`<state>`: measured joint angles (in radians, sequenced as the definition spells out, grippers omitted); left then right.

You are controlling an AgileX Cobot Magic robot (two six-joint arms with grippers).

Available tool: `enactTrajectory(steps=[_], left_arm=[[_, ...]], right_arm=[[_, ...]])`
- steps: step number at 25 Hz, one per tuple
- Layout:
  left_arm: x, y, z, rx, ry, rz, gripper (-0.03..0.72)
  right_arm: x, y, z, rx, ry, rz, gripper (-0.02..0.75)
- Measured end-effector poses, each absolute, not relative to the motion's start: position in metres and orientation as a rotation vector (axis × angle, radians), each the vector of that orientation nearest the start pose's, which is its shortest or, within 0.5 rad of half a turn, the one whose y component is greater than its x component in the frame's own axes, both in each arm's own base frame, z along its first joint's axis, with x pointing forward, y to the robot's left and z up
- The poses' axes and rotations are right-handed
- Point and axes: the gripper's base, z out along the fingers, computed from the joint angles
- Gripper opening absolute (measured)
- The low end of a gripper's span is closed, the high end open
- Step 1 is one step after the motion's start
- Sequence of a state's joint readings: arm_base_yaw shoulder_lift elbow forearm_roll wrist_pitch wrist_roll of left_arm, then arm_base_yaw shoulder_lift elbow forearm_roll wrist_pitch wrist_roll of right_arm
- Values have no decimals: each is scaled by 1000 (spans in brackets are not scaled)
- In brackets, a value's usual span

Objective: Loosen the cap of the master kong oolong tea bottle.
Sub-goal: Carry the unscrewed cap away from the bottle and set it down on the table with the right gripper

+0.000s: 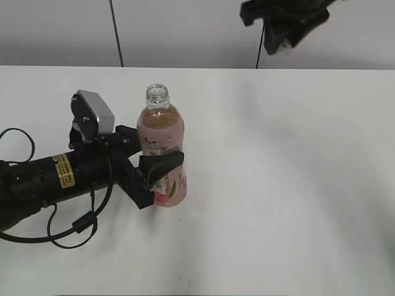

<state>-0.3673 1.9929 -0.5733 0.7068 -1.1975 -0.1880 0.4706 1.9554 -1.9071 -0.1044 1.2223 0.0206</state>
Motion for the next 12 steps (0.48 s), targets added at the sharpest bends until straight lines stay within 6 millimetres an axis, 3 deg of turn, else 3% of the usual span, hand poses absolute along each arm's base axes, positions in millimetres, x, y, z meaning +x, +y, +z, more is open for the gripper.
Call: enactTrajectory(steps=[2,5,8,12], left_arm=[[262,-160,109,873,1602,-763,385],[262,-160,109,872,1602,-763,385],[262,-160,109,872,1602,-763,385],[262,-160,109,869,1603,-762,385]], right_arm=[[384,165,301,-584,2745,-40,272],[379,134,260,-526,2910,-99,272],[363,105,214,-479,3090,-148,272],[343,78,169,-382,3209,-113,272]])
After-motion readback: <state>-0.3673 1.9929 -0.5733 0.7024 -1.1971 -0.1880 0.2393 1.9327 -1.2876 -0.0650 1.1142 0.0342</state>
